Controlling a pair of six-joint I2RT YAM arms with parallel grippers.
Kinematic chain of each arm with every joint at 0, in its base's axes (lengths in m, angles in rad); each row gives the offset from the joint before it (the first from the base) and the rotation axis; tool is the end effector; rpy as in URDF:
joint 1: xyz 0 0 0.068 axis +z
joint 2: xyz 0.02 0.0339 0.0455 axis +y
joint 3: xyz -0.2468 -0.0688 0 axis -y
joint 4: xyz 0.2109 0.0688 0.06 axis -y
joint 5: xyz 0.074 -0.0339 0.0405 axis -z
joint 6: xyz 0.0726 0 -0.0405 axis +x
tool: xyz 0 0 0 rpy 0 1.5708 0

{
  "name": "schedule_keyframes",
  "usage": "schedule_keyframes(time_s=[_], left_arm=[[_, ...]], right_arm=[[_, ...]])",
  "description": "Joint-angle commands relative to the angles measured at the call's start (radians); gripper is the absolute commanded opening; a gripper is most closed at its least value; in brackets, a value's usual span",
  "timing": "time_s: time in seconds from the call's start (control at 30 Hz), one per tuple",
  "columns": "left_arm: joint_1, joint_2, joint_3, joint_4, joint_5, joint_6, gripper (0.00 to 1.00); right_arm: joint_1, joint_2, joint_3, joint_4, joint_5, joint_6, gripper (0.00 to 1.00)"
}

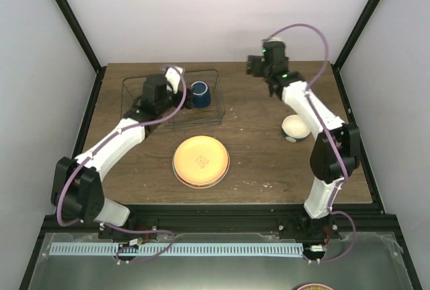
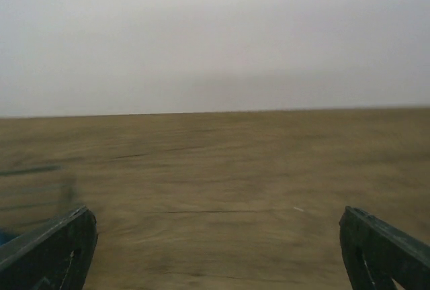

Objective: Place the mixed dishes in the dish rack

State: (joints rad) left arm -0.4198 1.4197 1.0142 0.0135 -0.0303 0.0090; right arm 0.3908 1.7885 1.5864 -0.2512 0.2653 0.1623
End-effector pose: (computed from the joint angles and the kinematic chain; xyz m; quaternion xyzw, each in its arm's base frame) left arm 0.3075 -0.1348 0.2734 0.1686 0.8139 -0.1010 0.5467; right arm 0.3969 0.1429 0.3078 -0.0262 0.8430 0.0356 0.5361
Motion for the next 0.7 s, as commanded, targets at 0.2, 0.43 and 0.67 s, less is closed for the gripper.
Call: schedule_keyframes(time_s=[0.2, 0.43, 0.67], left_arm=[[0.0, 0.228, 0.497, -0.272, 0.224, -0.042, 0.84], [-0.002, 0.238, 0.491, -0.318, 0.249, -0.042, 0.85], [-0.002, 0.218, 0.44, -0.336, 0.266, -0.062, 0.84]], right_arm=[[-0.289, -0.019, -0.007, -0.454, 0.035, 0.255, 0.93], [-0.355, -0.133, -0.17, -0.527, 0.093, 0.334, 0.86], [-0.356, -0.185, -0.31, -0.548, 0.112, 0.397, 0.85]])
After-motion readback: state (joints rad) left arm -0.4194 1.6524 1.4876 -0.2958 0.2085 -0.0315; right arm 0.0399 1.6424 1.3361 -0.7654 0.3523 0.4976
